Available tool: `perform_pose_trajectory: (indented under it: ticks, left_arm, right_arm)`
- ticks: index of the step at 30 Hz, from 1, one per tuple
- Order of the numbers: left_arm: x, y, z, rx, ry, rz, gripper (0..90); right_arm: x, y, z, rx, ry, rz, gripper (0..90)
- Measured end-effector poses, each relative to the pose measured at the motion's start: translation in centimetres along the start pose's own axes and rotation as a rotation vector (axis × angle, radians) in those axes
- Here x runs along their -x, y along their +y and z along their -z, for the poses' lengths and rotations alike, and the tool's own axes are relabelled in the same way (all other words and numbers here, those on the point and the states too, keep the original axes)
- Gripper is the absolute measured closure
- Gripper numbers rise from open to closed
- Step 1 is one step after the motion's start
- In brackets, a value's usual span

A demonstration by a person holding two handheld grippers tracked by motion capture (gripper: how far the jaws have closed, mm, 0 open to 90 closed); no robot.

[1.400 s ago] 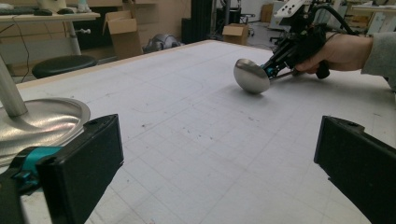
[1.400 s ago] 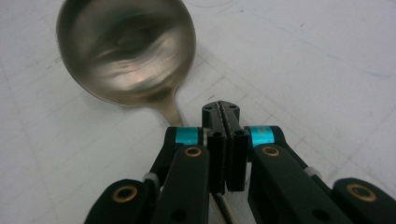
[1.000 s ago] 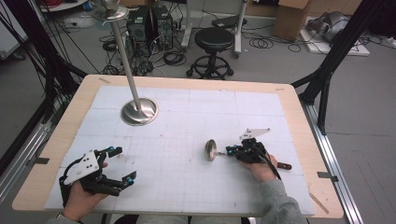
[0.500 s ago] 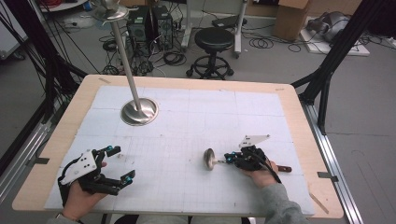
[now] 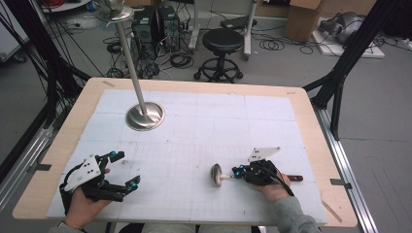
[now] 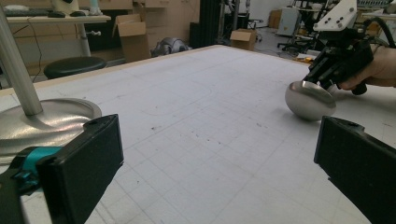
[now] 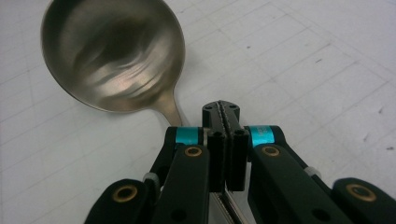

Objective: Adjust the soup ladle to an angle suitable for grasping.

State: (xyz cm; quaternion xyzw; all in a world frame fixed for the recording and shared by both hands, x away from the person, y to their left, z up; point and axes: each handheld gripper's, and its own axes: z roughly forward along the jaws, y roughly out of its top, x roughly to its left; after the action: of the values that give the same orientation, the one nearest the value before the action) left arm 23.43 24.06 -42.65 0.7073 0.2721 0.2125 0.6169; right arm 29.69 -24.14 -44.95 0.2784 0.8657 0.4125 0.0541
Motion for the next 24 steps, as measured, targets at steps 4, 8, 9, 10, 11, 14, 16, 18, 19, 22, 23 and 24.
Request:
perform_pose_trajectory:
  ticks: [4, 8, 9, 10, 11, 14, 16, 18, 19, 22, 23, 24]
  left_arm:
    - [0.1, 0.0, -0.1, 0.004, -0.007, 0.000, 1.8]
    - [0.1, 0.1, 0.0, 0.013, -0.003, -0.001, 1.8]
    - [0.0, 0.0, 0.0, 0.013, -0.006, -0.002, 1.8]
    - [0.0, 0.0, 0.0, 0.013, -0.006, -0.002, 1.8]
    - [0.1, 0.0, -0.1, 0.016, -0.008, 0.000, 1.8]
    - [0.0, 0.1, 0.0, 0.013, -0.009, 0.002, 1.8]
    - [0.1, 0.1, 0.1, 0.015, -0.008, 0.003, 1.8]
    - [0.1, 0.1, 0.2, 0.021, -0.007, 0.006, 1.8]
    - [0.0, 0.1, 0.3, 0.028, -0.010, 0.013, 1.8]
    - [-0.1, 0.2, 0.4, 0.036, -0.007, 0.028, 1.8]
    - [-0.3, 0.2, 0.5, 0.040, 0.000, 0.029, 1.8]
    - [-0.3, 0.2, 0.5, 0.041, 0.004, 0.032, 1.8]
  right_arm:
    - [-0.4, -0.2, 0.1, 0.006, 0.003, 0.013, 89.7]
    - [-0.5, -0.1, 0.1, 0.006, -0.005, 0.044, 89.7]
    - [-0.6, -0.1, 0.3, 0.022, 0.004, 0.052, 89.6]
    - [-0.6, -0.1, 0.3, 0.022, 0.004, 0.052, 89.6]
    - [-0.7, 0.1, 0.9, 0.061, 0.002, 0.062, 89.6]
    - [-0.7, 0.0, 1.6, 0.093, 0.007, 0.074, 89.6]
    - [-0.4, -0.8, 2.6, 0.097, -0.014, 0.069, 89.6]
    - [-0.3, -1.1, 3.0, 0.099, -0.020, 0.065, 89.6]
    - [0.0, -1.8, 3.8, 0.105, -0.033, 0.051, 89.6]
    - [0.0, -2.3, 4.7, 0.122, -0.047, 0.043, 89.6]
    - [0.0, -3.0, 5.8, 0.150, -0.057, 0.028, 89.6]
    - [-0.1, -3.2, 6.3, 0.157, -0.065, 0.027, 89.6]
